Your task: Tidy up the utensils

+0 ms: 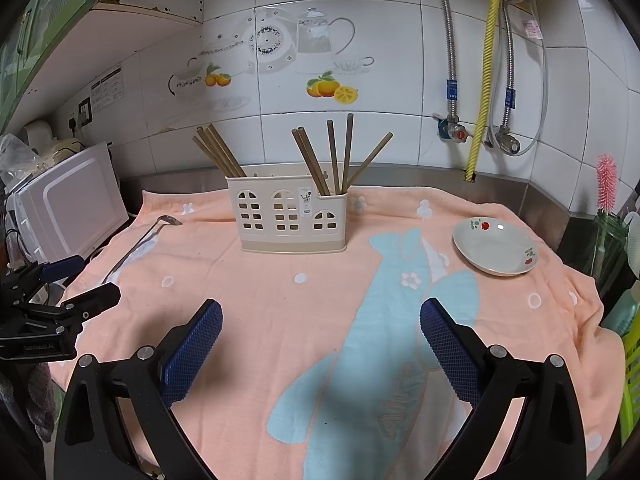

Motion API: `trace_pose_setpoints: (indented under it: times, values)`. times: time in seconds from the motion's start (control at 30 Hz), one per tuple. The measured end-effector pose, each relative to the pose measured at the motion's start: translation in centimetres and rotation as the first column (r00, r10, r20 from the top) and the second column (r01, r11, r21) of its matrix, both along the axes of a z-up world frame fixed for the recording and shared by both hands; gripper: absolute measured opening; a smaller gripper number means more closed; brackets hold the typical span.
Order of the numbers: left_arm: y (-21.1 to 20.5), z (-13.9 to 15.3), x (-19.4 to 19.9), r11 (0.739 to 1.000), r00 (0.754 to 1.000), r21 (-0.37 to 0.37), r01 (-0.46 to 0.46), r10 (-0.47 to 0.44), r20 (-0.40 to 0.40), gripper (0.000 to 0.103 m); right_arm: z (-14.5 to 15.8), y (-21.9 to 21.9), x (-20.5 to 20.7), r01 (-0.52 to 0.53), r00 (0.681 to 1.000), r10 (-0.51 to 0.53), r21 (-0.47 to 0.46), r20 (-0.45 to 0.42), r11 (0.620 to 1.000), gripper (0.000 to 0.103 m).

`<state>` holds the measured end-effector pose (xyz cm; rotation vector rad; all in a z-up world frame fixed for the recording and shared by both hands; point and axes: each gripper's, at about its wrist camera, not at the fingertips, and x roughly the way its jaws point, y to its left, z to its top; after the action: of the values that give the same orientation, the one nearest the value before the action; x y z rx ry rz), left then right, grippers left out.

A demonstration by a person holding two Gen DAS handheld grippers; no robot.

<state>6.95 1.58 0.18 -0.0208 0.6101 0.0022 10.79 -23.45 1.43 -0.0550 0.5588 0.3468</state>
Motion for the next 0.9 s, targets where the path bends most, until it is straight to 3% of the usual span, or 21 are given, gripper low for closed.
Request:
trace_pose_setpoints:
  times: [0.9]
  values:
    - [0.05,0.0,0.13,1.0,1.0,0.002,0.0,0.0,-0.004,0.098,-0.07,0.41,-0.08,-0.013,1.0,0.013,0.0,-0.003,1.0,0.096]
